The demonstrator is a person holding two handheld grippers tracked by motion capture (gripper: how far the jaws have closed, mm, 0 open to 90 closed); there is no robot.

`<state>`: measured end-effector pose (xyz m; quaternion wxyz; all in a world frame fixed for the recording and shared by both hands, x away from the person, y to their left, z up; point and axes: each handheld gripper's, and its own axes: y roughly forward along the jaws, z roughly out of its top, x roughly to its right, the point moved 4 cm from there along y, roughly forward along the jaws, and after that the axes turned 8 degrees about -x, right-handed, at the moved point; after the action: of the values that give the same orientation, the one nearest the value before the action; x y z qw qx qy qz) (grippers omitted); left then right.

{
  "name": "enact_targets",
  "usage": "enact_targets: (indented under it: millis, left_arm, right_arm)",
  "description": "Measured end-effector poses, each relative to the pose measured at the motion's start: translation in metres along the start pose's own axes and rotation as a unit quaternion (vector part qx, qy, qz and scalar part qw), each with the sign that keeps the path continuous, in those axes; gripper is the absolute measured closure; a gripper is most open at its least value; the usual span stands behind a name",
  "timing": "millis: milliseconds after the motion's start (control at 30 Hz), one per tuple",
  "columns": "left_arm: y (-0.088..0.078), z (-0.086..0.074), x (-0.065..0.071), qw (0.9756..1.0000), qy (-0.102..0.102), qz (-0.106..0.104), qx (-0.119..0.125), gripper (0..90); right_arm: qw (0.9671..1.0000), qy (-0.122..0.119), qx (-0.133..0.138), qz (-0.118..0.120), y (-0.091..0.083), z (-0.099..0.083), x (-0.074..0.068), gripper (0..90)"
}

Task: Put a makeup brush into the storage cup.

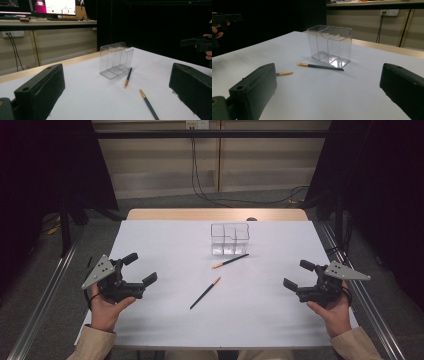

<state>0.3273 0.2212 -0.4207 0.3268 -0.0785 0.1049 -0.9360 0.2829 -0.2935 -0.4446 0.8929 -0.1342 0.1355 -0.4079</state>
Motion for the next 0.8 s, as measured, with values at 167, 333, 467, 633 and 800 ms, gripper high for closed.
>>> enact_targets:
  millis: [167,333,467,633,800]
  left_arm:
    - [0.002,0.002,0.001,1.0000,-0.001,-0.001,0.002,0.1]
    - [0.005,0.003,0.002,1.0000,0.000,-0.002,0.004,0.1]
    - [0.009,0.006,0.003,1.0000,0.001,-0.005,0.006,0.1]
    - [0.015,0.011,0.006,0.9999,0.001,-0.010,0.012,0.1]
    - [0.019,0.012,0.008,0.9998,-0.001,-0.013,0.014,0.1]
  right_arm:
    - [1.0000,-0.003,0.003,0.002,0.000,0.001,-0.001,0.4]
    - [1.0000,-0.005,0.004,0.005,0.000,0.001,-0.001,0.4]
    - [0.9999,-0.006,0.005,0.006,0.000,0.002,-0.001,0.4]
    - [0.9999,-0.005,0.009,0.008,0.000,0.003,-0.002,0.4]
    - [0.9999,-0.008,0.010,0.010,0.001,0.003,-0.003,0.4]
